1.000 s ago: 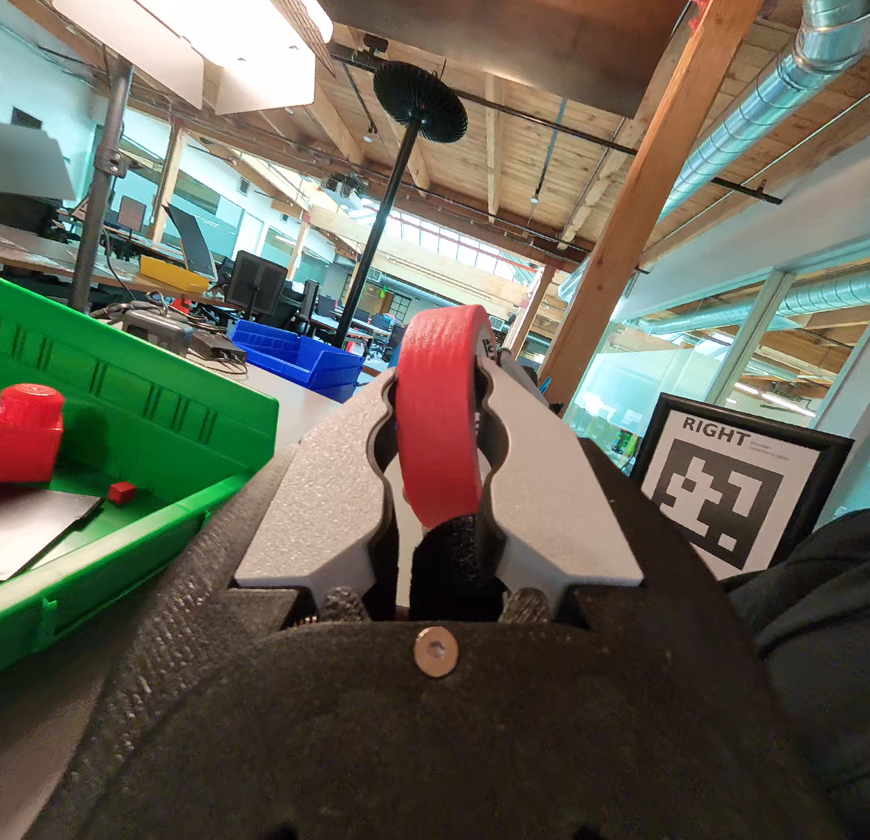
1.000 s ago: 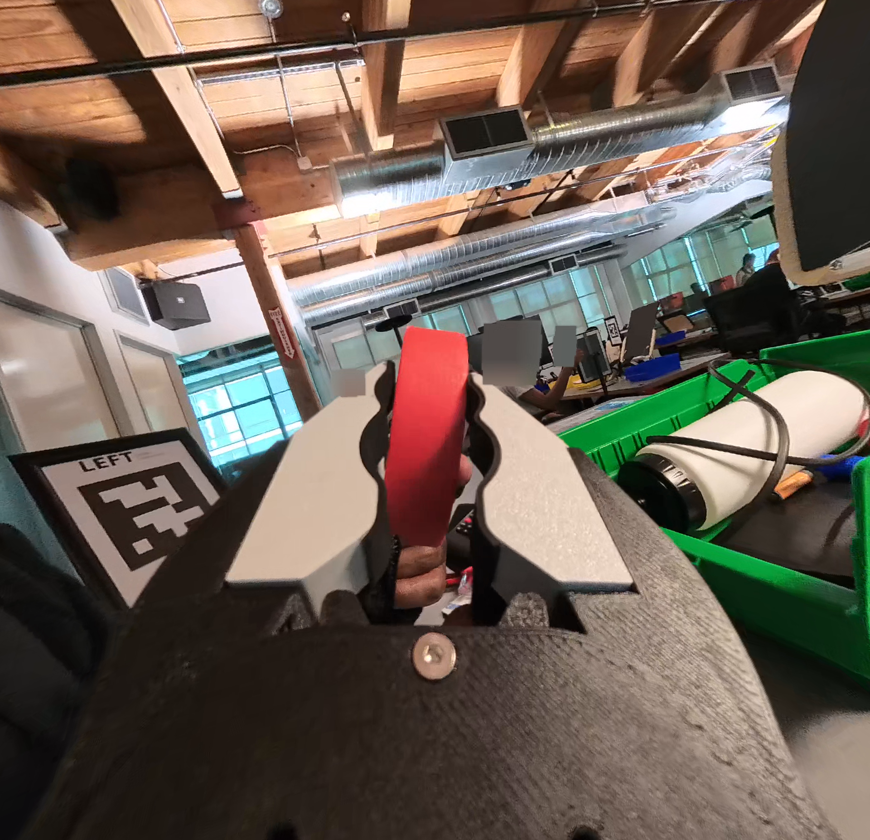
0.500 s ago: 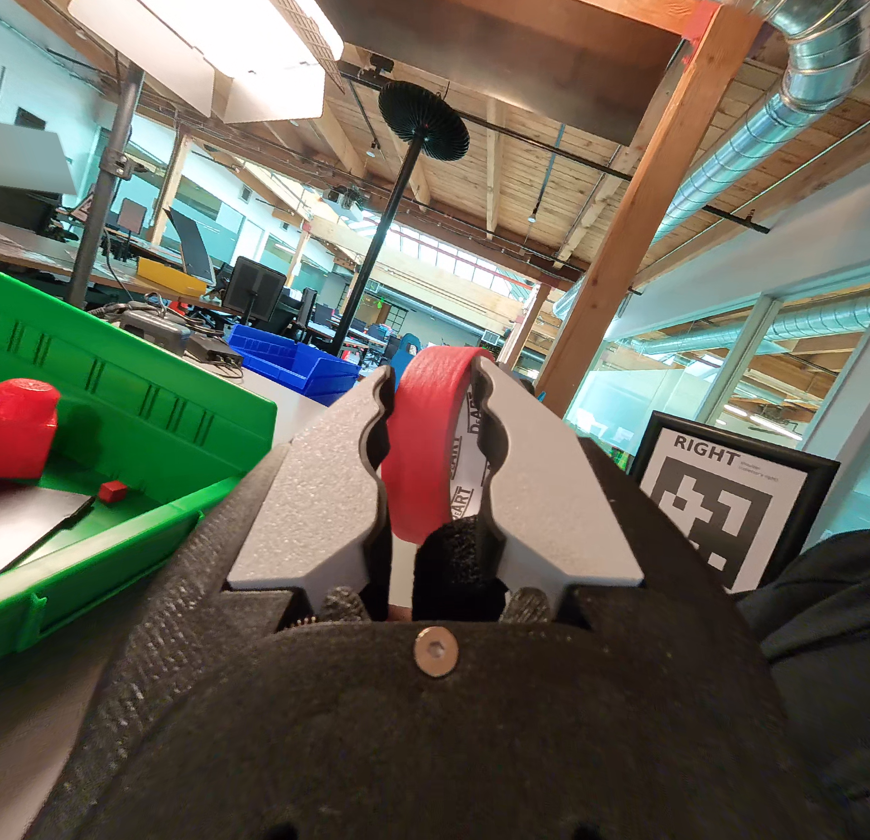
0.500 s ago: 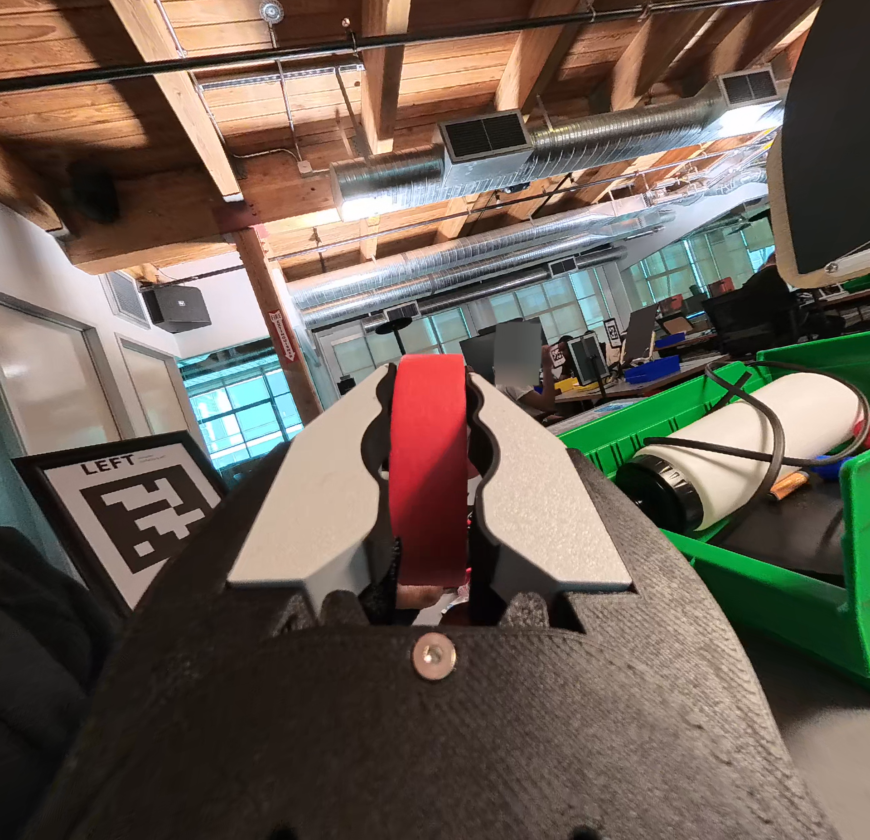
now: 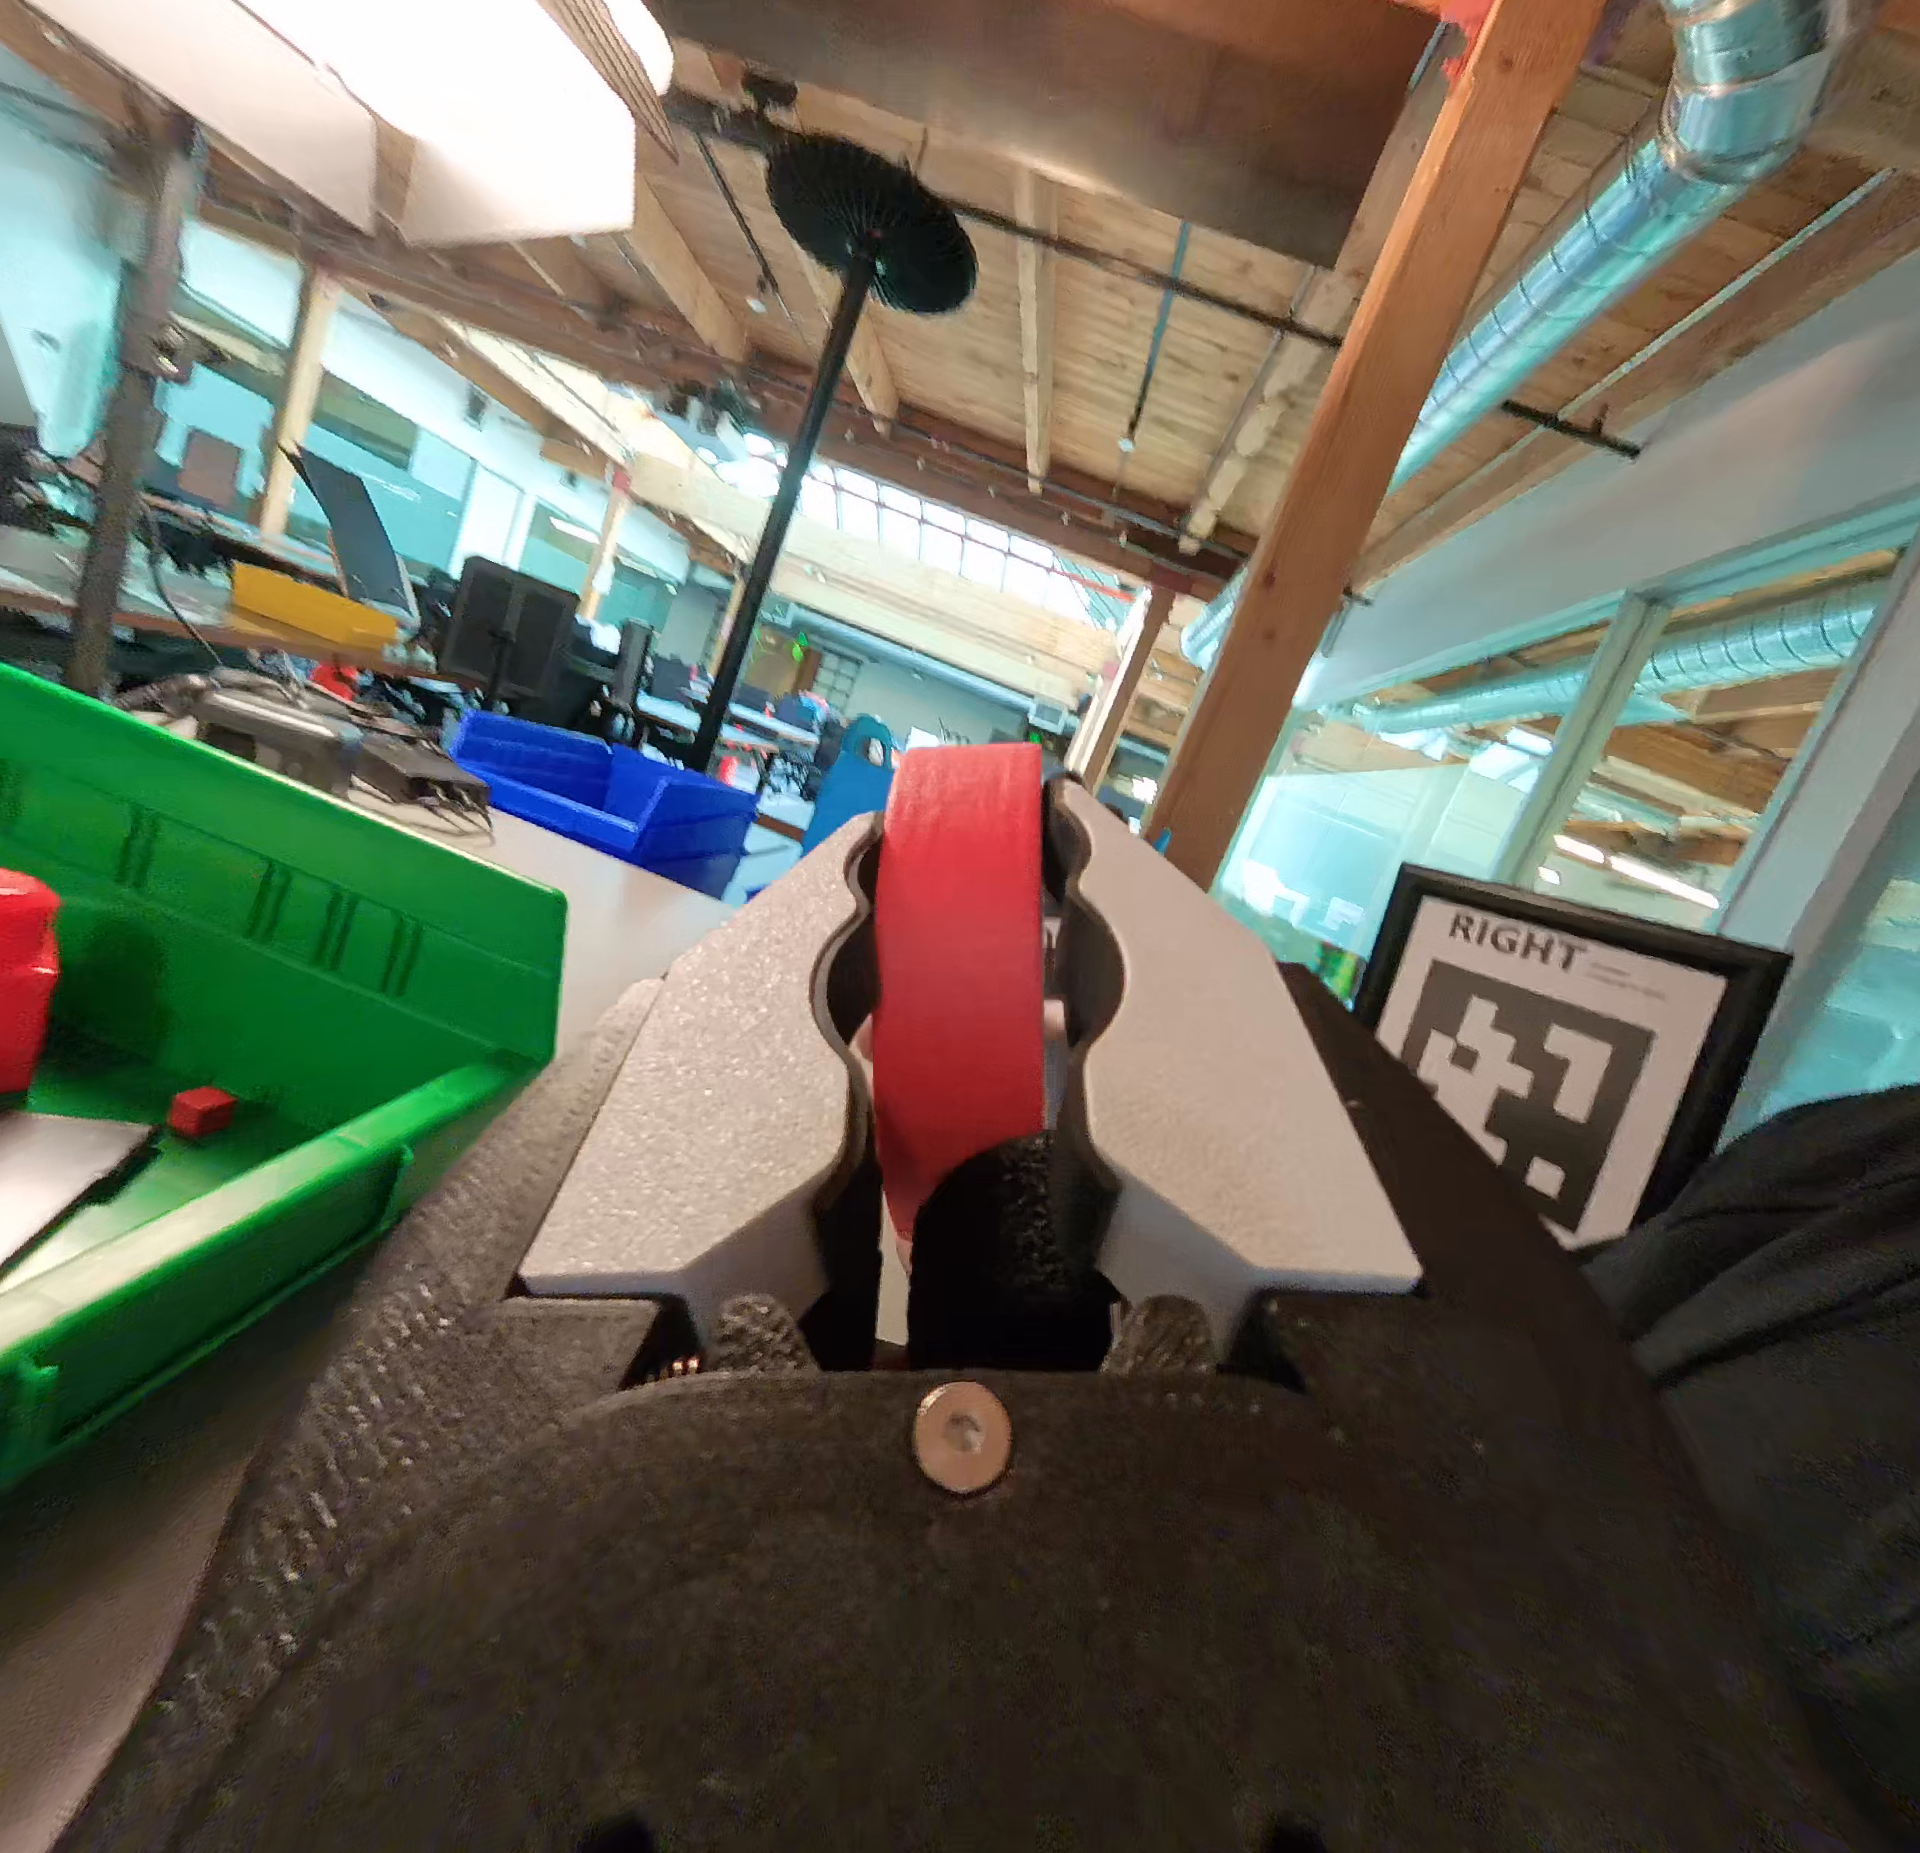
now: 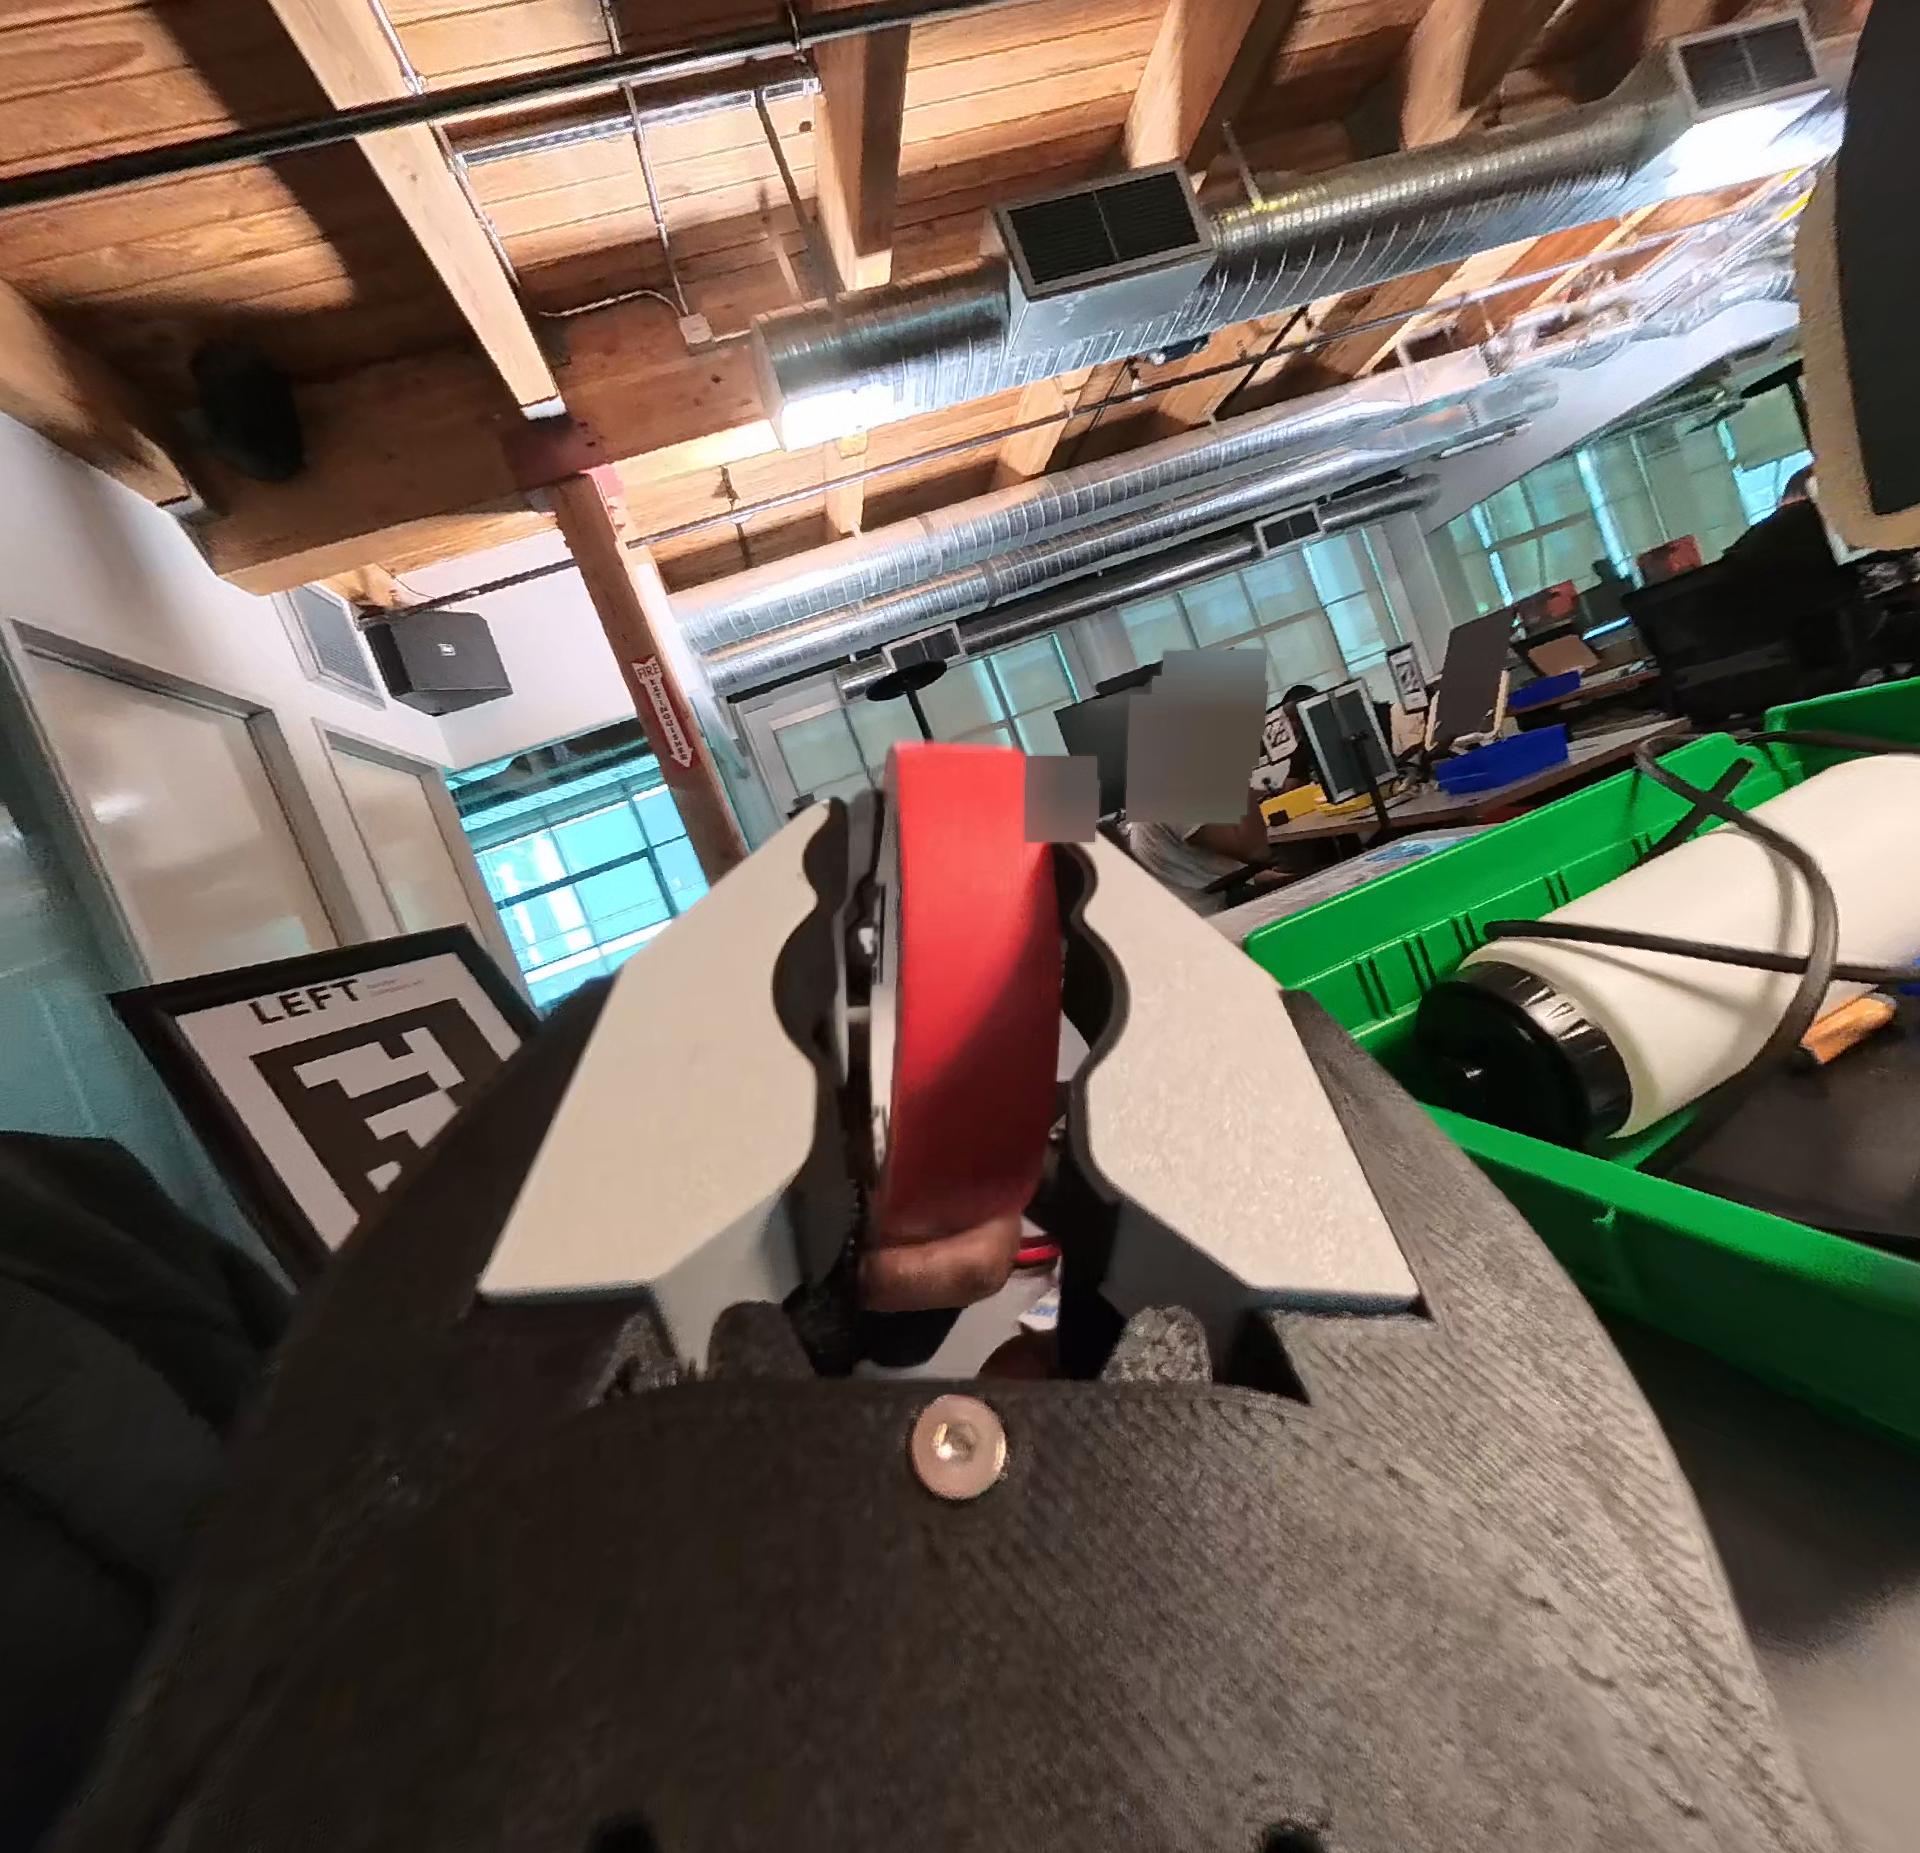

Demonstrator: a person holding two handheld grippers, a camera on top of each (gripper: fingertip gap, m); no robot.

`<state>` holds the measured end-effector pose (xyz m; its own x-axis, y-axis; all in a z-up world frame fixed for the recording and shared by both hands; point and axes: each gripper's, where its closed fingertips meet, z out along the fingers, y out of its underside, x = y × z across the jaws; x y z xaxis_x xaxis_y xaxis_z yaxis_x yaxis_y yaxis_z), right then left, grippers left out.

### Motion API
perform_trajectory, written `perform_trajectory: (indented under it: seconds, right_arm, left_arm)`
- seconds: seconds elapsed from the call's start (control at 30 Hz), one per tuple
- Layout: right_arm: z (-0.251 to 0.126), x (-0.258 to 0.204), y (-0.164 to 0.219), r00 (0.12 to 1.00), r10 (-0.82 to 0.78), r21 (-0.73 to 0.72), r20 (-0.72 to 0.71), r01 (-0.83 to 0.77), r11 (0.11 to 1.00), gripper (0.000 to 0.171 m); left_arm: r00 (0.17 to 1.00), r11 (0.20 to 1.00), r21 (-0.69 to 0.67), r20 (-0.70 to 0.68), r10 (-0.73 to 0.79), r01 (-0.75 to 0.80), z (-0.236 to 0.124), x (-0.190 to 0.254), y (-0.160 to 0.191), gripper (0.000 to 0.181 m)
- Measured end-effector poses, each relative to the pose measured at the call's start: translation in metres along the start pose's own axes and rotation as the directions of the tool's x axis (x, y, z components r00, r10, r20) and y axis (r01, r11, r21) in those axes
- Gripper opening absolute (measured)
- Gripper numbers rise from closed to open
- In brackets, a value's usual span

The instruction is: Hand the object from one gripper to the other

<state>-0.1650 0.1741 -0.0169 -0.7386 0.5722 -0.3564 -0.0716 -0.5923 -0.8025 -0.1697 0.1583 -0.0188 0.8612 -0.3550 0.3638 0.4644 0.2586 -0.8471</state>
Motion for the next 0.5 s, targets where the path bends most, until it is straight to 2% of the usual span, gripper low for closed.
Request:
perform_trajectory:
  seconds: [0.1,0.13,0.17,0.2,0.5]
  right_arm:
    - [0.007,-0.005,0.016,0.999,0.034,-0.083,0.030,-0.032,0.996,0.048]
    - [0.009,-0.006,0.023,0.999,0.024,-0.117,0.033,-0.020,0.993,0.046]
    - [0.010,-0.006,0.029,1.000,0.000,-0.146,0.026,0.004,0.989,0.035]
    - [0.010,-0.005,0.032,0.999,-0.030,-0.162,0.014,0.032,0.986,0.025]
    - [0.007,-0.002,0.025,0.999,-0.051,-0.136,0.001,0.051,0.989,0.024]
  left_arm:
    - [0.999,0.993,0.115,0.010,-0.037,0.036,-0.010,-0.006,-0.020,0.029]
    - [0.999,0.989,0.139,0.002,-0.050,0.049,-0.012,-0.006,-0.024,0.028]
    - [0.998,0.987,0.148,-0.013,-0.058,0.060,-0.012,-0.004,-0.025,0.029]
    - [0.998,0.987,0.144,-0.030,-0.063,0.067,-0.011,-0.001,-0.024,0.030]
    - [0.997,0.989,0.128,-0.030,-0.074,0.077,-0.010,-0.002,-0.022,0.030]
